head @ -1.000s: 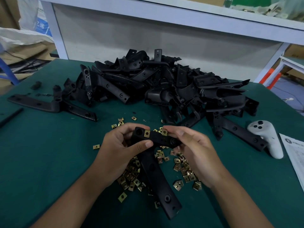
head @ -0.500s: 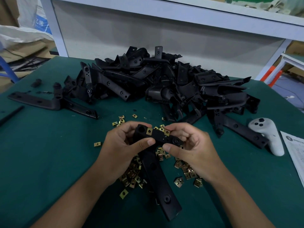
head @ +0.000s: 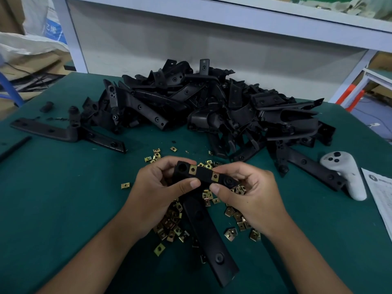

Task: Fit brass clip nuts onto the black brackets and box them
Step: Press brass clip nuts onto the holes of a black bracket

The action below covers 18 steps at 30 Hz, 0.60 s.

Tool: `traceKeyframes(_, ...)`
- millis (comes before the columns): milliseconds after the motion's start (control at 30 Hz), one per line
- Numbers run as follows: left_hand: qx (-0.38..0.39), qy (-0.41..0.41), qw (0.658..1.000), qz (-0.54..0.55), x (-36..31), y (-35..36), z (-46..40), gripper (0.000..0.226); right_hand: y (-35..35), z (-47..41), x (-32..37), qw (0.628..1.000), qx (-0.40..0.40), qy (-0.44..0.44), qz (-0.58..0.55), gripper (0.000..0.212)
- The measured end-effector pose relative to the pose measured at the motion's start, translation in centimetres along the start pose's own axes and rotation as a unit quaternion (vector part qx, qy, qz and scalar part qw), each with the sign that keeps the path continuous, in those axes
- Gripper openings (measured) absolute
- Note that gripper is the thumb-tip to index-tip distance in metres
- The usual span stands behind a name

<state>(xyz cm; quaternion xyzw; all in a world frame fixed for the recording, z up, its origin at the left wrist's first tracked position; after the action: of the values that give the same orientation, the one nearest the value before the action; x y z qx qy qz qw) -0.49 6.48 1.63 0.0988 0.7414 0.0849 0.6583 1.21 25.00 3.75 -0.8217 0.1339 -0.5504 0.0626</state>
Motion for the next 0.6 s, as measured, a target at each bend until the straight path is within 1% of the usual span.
traceKeyframes(100,0.013,0.002,1.000,-0.003,-0.1,0.4,0.2,0.026,-0.4,0.1,0.3,1.000,-0.010,-0.017,0.005,0.023)
traceKeyframes(200,0.012,-0.003,1.000,-0.007,0.0,0.4,0.4,0.024,-0.7,0.1,0.8,0.999,0.000,-0.030,0.025,0.023)
traceKeyframes(300,0.011,0.018,0.999,-0.038,-1.1,1.0,1.1,0.025,-1.5,0.3,2.2,0.998,-0.010,-0.035,0.050,0.023)
traceKeyframes(400,0.008,0.087,0.988,-0.127,-2.8,2.1,2.3,0.027,-3.4,1.7,5.5,0.990,-0.033,-0.083,0.110,0.023)
traceKeyframes(467,0.039,0.154,0.974,-0.164,-4.3,4.1,3.5,0.027,-5.8,3.8,8.0,0.976,-0.071,-0.125,0.166,0.025)
traceKeyframes(533,0.094,0.234,0.945,-0.210,-5.6,7.4,5.2,0.025,-9.2,6.9,10.2,0.957,-0.115,-0.162,0.212,0.026)
traceKeyframes(600,0.149,0.298,0.908,-0.252,-6.2,11.9,7.6,0.022,-13.2,10.9,11.7,0.937,-0.156,-0.177,0.257,0.024)
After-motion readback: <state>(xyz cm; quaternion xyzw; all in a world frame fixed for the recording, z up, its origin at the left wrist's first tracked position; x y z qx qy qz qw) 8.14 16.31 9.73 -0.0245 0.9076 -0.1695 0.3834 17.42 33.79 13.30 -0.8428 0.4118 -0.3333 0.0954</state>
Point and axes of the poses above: each hand's wrist, its own z-axis away from the middle knuckle, its own y-axis out of the palm, x = y × z, the point moved 7 cm from there along -z, towards the middle knuckle, and after that the axes turned 11 degrees about -x, right-handed, at the moved point
